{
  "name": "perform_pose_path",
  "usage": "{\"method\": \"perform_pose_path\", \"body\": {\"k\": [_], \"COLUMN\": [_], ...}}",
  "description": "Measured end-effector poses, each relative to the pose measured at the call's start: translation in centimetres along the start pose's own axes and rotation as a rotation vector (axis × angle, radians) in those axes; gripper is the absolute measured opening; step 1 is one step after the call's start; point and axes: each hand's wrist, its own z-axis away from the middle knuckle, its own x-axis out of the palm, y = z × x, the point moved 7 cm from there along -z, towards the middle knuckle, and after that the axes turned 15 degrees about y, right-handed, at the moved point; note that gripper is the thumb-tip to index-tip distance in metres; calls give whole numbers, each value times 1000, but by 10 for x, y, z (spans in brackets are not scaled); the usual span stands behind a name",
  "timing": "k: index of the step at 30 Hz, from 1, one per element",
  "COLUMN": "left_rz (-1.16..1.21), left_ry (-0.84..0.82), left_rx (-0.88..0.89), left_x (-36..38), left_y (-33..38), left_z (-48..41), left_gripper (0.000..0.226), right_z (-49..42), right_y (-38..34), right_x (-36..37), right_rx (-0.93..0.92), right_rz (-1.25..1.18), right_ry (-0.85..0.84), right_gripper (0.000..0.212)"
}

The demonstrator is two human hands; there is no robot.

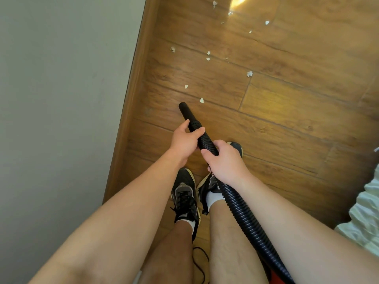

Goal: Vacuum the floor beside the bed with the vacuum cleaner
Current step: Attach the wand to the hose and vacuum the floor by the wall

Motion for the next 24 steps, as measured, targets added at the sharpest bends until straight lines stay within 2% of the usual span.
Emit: {"method": "perform_pose_path", "body": {"k": [7, 14, 24], "left_rz": [-52, -79, -86], "left_ry": [-33, -44, -10], "left_rx": [-1, 7, 19], "left_x": [24, 44, 57], "left_y": [2, 9, 27], "left_z": [8, 11, 13], "left_gripper": [74, 74, 71], "right_z": [-3, -9, -28], "right_y": [13, 17, 12], "right_x": [-15, -33, -53], "right_rx": [25, 30, 30], "right_rz": [-48, -100, -76], "right_ry": [0, -4, -49], "right_gripper": [23, 12, 13]}}
